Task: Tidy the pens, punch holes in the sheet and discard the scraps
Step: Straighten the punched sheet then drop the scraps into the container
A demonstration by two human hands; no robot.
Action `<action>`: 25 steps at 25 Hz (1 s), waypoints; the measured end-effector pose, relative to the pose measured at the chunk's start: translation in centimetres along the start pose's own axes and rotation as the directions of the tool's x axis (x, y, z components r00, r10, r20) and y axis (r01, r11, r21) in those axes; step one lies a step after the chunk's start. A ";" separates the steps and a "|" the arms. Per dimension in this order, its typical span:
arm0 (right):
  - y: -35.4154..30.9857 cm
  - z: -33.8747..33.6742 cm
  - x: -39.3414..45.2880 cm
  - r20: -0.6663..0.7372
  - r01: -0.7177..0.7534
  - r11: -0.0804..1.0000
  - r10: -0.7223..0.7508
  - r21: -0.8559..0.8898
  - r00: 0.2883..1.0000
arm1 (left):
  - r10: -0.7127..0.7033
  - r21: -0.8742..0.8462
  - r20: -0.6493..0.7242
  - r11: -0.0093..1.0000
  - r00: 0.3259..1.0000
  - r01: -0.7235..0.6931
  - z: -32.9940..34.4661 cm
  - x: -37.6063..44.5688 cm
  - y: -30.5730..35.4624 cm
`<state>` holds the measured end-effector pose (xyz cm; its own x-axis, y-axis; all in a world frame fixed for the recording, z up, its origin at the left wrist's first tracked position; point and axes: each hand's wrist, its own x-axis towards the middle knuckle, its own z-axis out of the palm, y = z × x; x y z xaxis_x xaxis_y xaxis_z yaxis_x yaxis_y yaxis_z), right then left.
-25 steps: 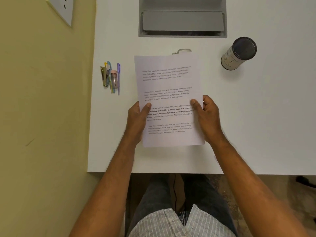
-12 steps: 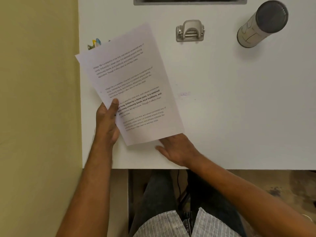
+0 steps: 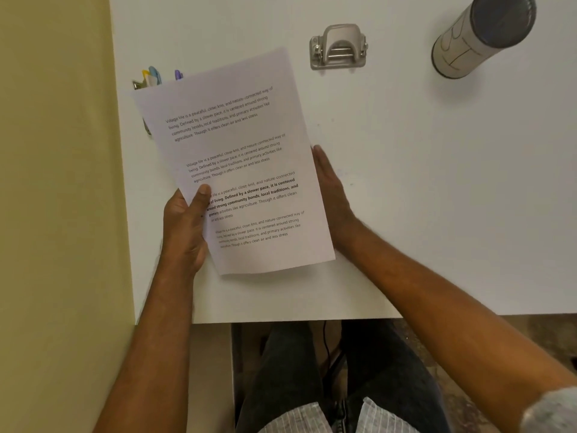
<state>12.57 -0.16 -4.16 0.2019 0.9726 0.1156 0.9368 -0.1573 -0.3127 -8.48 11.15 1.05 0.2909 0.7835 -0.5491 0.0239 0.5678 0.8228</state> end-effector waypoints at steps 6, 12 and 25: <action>4.2 0.8 0.8 0.105 -0.251 0.957 0.267 -0.143 0.958 | -0.029 0.114 -0.007 0.993 1.000 0.030 0.1 0.4 -0.2; 7.7 -0.9 -1.9 0.029 -0.442 0.875 0.455 -0.197 0.890 | -0.045 0.137 -0.037 0.989 0.998 0.050 0.7 0.1 -0.1; 5.1 -0.8 -7.5 0.239 0.050 0.986 -0.012 -0.156 0.971 | -0.058 0.149 -0.020 0.987 0.998 0.060 0.8 0.6 -1.1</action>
<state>16.01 -8.36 -5.88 0.1168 0.9872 -0.1089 0.9789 -0.1329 -0.1552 -7.61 10.78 -0.05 0.2702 0.7543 -0.5984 0.1832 0.5699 0.8010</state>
